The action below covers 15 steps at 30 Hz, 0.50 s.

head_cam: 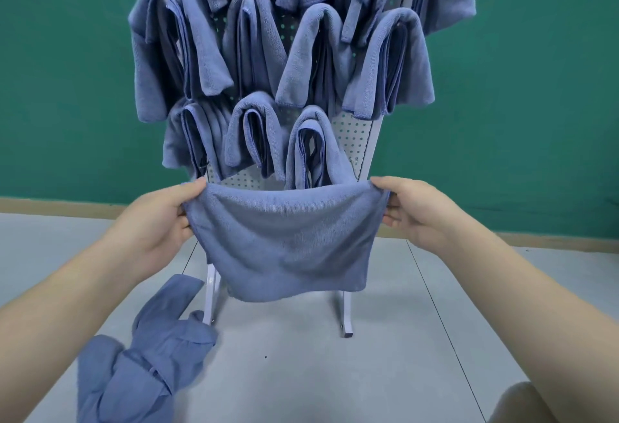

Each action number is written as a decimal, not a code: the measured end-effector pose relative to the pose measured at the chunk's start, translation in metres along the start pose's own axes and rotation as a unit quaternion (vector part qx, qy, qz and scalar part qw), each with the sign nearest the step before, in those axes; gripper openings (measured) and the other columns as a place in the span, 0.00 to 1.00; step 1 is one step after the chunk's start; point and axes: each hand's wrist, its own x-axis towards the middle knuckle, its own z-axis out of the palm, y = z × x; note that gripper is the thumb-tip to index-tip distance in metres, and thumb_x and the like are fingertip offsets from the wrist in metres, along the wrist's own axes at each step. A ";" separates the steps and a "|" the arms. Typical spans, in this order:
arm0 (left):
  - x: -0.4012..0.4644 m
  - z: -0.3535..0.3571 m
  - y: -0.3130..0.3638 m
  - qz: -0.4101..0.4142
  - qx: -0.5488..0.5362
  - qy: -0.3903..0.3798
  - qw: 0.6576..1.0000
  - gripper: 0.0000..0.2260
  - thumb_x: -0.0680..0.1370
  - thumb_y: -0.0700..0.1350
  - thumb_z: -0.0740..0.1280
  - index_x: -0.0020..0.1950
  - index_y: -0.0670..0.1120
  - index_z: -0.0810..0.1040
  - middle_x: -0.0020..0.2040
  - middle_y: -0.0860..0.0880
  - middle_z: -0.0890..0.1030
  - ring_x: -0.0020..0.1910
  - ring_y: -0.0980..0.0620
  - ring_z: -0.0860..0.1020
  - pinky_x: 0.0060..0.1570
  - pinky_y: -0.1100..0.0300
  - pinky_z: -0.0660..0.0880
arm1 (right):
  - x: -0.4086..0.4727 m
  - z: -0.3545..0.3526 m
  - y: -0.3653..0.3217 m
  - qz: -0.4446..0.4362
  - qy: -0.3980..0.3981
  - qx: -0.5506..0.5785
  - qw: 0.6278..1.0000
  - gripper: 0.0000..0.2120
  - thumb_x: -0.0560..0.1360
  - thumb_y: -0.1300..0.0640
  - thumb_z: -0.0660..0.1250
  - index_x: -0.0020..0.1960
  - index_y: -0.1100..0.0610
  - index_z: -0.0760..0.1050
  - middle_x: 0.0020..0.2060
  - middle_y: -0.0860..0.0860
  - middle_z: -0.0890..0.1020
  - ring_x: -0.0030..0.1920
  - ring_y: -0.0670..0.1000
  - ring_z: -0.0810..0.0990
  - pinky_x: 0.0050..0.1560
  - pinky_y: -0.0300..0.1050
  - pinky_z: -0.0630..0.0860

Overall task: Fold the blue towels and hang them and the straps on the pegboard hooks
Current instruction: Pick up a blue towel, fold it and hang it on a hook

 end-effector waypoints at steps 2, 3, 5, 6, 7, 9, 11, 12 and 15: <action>0.000 0.000 -0.002 0.018 0.015 0.008 1.000 0.06 0.83 0.44 0.66 0.53 0.45 0.82 0.47 0.51 0.88 0.45 0.56 0.85 0.54 0.59 0.77 | 0.000 0.001 0.000 -0.002 0.001 0.005 1.000 0.07 0.81 0.53 0.70 0.48 0.57 0.81 0.42 0.50 0.87 0.45 0.51 0.84 0.55 0.46 0.80; 0.001 -0.002 -0.002 0.028 0.022 0.020 0.999 0.06 0.83 0.44 0.66 0.52 0.45 0.83 0.46 0.52 0.88 0.45 0.56 0.85 0.55 0.58 0.77 | 0.001 0.001 -0.001 -0.002 0.003 0.007 1.000 0.08 0.81 0.52 0.71 0.49 0.57 0.82 0.42 0.50 0.87 0.45 0.51 0.84 0.54 0.46 0.80; 0.005 -0.006 -0.003 0.051 0.038 0.054 0.997 0.06 0.83 0.44 0.66 0.52 0.45 0.83 0.46 0.52 0.87 0.46 0.56 0.84 0.56 0.58 0.77 | 0.002 0.000 -0.001 -0.005 0.012 0.007 1.000 0.07 0.80 0.52 0.72 0.49 0.55 0.82 0.44 0.49 0.87 0.46 0.51 0.84 0.55 0.46 0.78; 0.006 -0.007 -0.003 0.063 0.046 0.067 0.995 0.06 0.84 0.44 0.66 0.52 0.45 0.83 0.46 0.52 0.87 0.45 0.56 0.83 0.55 0.59 0.77 | 0.002 -0.001 -0.001 -0.008 0.018 0.003 1.000 0.06 0.80 0.52 0.72 0.48 0.54 0.82 0.45 0.48 0.86 0.48 0.51 0.83 0.57 0.46 0.77; 0.007 -0.009 -0.003 0.075 0.053 0.076 0.993 0.06 0.84 0.44 0.66 0.52 0.46 0.83 0.47 0.51 0.87 0.44 0.56 0.83 0.53 0.60 0.77 | 0.001 -0.002 -0.002 -0.011 0.023 -0.001 1.000 0.05 0.79 0.52 0.72 0.47 0.52 0.82 0.46 0.48 0.85 0.48 0.51 0.82 0.58 0.46 0.75; 0.009 -0.012 -0.003 0.097 0.060 0.086 0.990 0.06 0.84 0.44 0.66 0.53 0.46 0.83 0.51 0.49 0.86 0.44 0.55 0.82 0.51 0.60 0.77 | -0.001 -0.003 -0.003 -0.015 0.024 0.000 1.000 0.04 0.79 0.54 0.72 0.46 0.52 0.81 0.45 0.47 0.84 0.49 0.49 0.81 0.61 0.47 0.72; 0.010 -0.015 -0.002 0.114 0.058 0.089 0.988 0.06 0.84 0.45 0.66 0.54 0.46 0.83 0.52 0.47 0.85 0.45 0.53 0.82 0.48 0.60 0.76 | -0.002 -0.004 -0.005 -0.017 0.016 0.017 1.000 0.03 0.79 0.56 0.72 0.46 0.52 0.81 0.43 0.46 0.84 0.48 0.48 0.81 0.63 0.47 0.71; 0.011 -0.016 -0.001 0.121 0.050 0.093 0.987 0.06 0.84 0.45 0.66 0.54 0.46 0.83 0.52 0.47 0.85 0.45 0.52 0.81 0.48 0.60 0.76 | -0.003 -0.004 -0.006 -0.019 0.009 0.028 0.999 0.03 0.79 0.57 0.71 0.47 0.52 0.81 0.43 0.46 0.84 0.48 0.48 0.81 0.63 0.47 0.70; 0.012 -0.018 0.001 0.134 0.034 0.104 0.985 0.06 0.83 0.44 0.67 0.53 0.46 0.83 0.55 0.45 0.85 0.51 0.49 0.81 0.54 0.58 0.76 | -0.004 -0.003 -0.007 -0.034 -0.029 0.058 0.997 0.03 0.80 0.59 0.70 0.50 0.53 0.82 0.46 0.47 0.86 0.49 0.47 0.82 0.60 0.45 0.72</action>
